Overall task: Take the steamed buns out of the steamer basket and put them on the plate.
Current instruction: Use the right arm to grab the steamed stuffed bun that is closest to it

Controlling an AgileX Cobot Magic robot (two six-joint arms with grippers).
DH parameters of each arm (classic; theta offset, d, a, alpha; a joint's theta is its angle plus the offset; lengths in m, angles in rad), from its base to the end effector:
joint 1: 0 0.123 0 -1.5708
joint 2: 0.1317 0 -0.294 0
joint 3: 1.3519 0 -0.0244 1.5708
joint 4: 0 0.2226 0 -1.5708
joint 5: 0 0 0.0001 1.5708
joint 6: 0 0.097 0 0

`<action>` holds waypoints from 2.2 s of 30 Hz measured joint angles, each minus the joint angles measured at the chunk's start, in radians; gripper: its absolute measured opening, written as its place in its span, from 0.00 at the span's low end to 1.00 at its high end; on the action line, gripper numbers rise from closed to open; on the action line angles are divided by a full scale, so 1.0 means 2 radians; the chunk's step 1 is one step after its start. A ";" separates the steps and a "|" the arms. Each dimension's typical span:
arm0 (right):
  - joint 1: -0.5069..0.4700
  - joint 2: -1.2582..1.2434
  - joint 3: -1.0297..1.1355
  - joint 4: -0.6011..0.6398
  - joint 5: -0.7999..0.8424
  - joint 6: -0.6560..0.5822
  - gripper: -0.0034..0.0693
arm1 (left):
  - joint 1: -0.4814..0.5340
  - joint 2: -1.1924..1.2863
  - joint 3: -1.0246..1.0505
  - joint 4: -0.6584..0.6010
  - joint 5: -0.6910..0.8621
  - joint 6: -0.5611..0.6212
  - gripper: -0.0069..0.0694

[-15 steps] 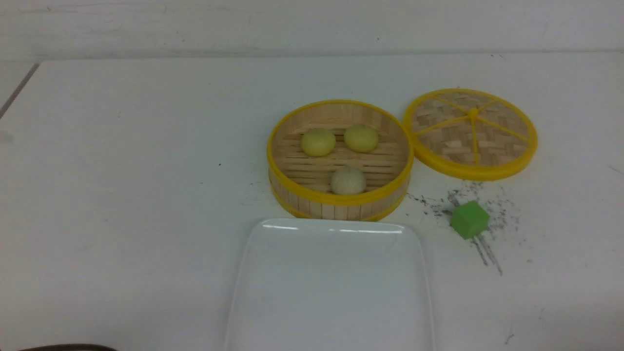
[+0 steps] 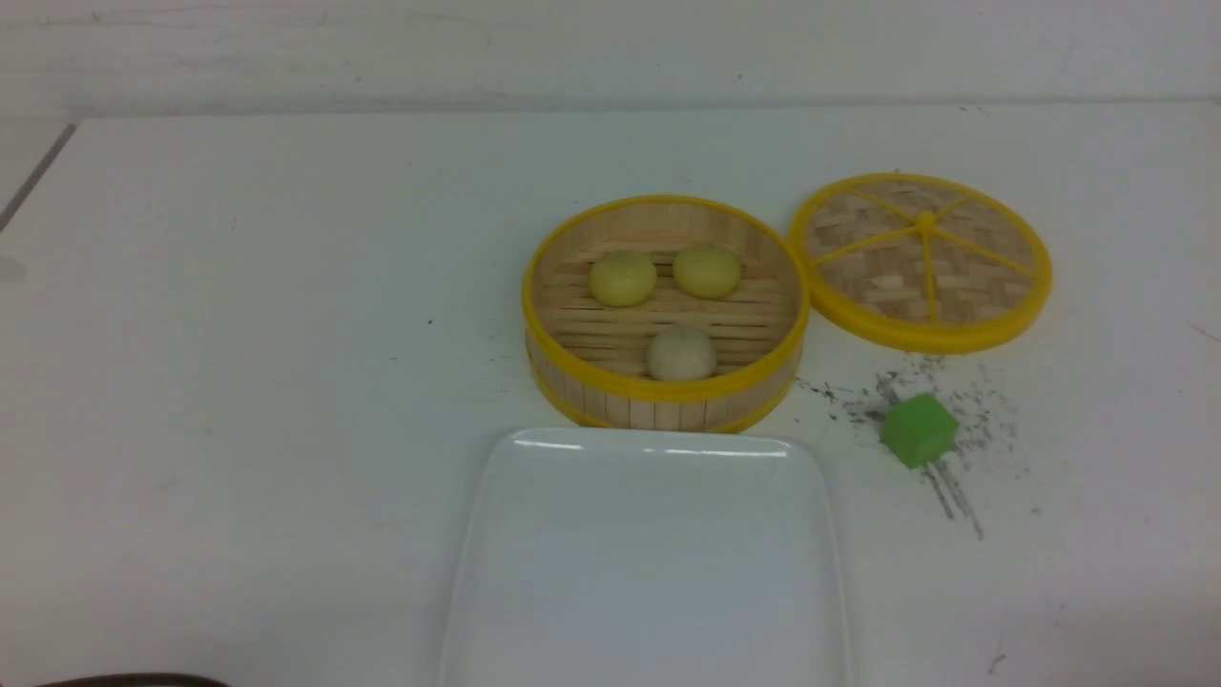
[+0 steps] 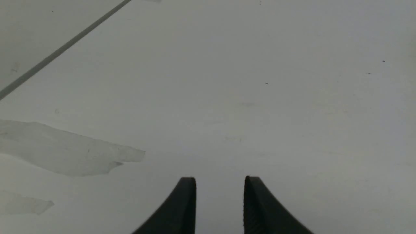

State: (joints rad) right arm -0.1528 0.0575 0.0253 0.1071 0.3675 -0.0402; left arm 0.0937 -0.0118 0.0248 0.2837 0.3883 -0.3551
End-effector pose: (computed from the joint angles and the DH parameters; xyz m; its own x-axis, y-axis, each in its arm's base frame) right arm 0.0247 0.0000 0.1693 -0.3417 0.1130 -0.9330 0.1373 0.9881 0.0694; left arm 0.0194 0.0122 0.1704 -0.2753 -0.1172 -0.9542 -0.2199 0.9739 -0.0561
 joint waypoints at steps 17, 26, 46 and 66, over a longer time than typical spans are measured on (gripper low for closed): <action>0.000 0.000 0.000 0.000 0.000 0.000 0.38 | 0.000 0.000 0.000 0.000 0.000 0.000 0.41; 0.000 0.000 0.000 0.000 0.000 0.000 0.38 | 0.000 0.000 0.000 0.000 0.000 0.000 0.41; 0.000 0.000 -0.113 0.069 0.047 0.025 0.38 | 0.000 0.000 0.000 0.000 0.000 0.000 0.41; 0.000 0.000 -0.220 0.150 0.101 0.027 0.38 | 0.000 0.000 0.000 0.000 0.000 0.000 0.41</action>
State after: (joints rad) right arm -0.1528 0.0575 -0.4155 0.4079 0.5686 0.0137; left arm 0.0937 -0.0118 0.0248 0.2837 0.3890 -0.3551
